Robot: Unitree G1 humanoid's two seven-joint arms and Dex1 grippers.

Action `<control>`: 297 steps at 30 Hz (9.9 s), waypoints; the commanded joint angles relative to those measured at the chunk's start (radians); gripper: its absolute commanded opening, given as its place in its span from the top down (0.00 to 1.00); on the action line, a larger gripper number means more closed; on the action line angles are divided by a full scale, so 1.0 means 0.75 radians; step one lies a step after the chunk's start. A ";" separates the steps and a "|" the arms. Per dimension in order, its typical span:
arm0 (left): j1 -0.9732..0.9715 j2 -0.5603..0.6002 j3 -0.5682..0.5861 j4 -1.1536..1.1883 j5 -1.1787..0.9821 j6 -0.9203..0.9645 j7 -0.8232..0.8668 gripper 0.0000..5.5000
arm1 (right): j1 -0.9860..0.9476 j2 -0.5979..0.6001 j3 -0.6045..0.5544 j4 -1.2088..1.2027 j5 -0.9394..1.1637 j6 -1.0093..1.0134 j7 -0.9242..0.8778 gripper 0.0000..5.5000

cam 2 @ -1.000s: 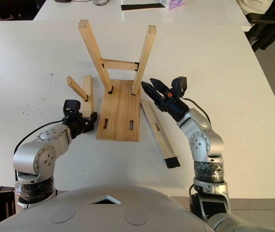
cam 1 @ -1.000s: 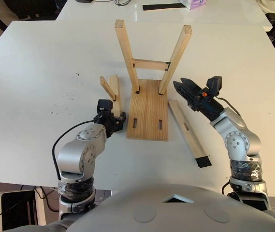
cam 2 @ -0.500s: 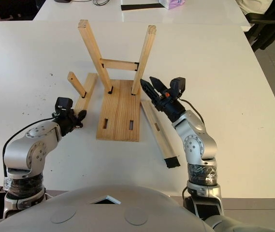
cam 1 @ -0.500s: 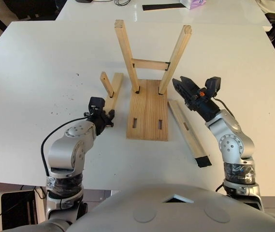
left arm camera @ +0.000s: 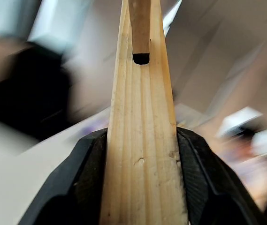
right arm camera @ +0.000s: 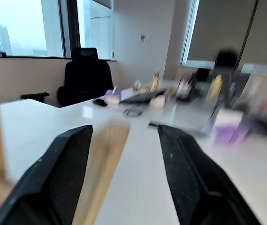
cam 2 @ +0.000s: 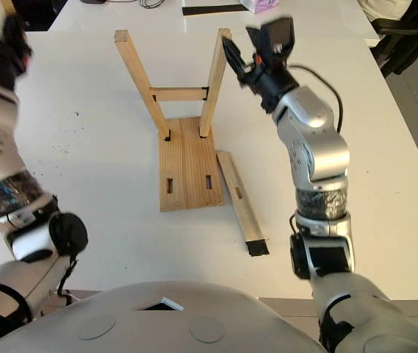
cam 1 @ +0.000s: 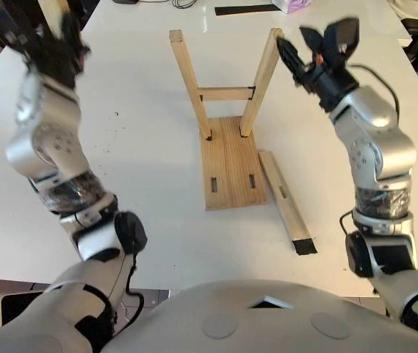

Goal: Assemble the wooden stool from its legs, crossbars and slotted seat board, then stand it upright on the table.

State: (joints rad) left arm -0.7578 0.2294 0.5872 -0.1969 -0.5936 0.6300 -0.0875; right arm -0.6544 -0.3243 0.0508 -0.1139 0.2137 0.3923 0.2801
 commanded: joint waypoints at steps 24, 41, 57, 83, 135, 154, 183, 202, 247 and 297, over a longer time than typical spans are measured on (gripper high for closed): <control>0.594 0.224 -0.557 -0.532 -0.428 -0.085 -0.919 0.63 | -0.568 -0.310 -0.235 0.369 1.079 0.767 1.206 0.36; 0.625 0.234 -0.621 -0.523 -0.456 -0.122 -0.928 0.63 | -0.601 -0.325 -0.290 0.392 1.101 0.813 1.313 0.62; 0.666 0.254 -0.630 -0.372 -0.452 -0.093 -0.880 0.44 | -0.363 -0.303 -0.355 0.233 1.008 0.682 1.110 0.63; 0.931 0.002 -0.257 -0.016 -0.331 -0.329 -0.350 0.41 | 0.338 -0.562 -0.085 -0.268 0.678 0.384 1.328 0.63; 1.102 -0.313 -0.492 -0.021 -0.040 -0.573 -0.243 0.41 | 0.092 -0.540 0.499 0.358 0.218 0.167 1.474 0.63; 1.116 -0.304 -0.409 0.023 -0.046 -0.650 -0.236 0.41 | 0.116 -0.505 0.236 0.112 0.402 0.307 1.279 0.41; 1.461 -0.356 -0.158 -0.162 -0.234 -0.626 -0.023 0.41 | 1.223 -0.540 -0.119 -0.811 0.453 0.997 0.379 0.41; 1.348 -0.315 -0.191 -0.026 -0.184 -0.652 -0.051 0.41 | 1.361 -0.630 0.102 -0.392 0.069 0.448 0.366 0.46; 0.690 0.018 -0.168 -0.556 -0.712 -0.485 0.190 0.41 | -0.916 0.240 -0.897 0.111 2.343 0.446 -0.150 0.63; 0.017 0.489 -0.535 -0.383 -1.326 0.064 -0.347 0.22 | -0.343 -0.485 -0.156 -0.067 1.071 0.620 1.231 0.63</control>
State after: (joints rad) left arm -0.7309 0.5934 0.2002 -0.4910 -1.6210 0.6663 -0.3342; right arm -0.9133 -0.6988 -0.0625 -0.1562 1.0206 0.8684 1.2032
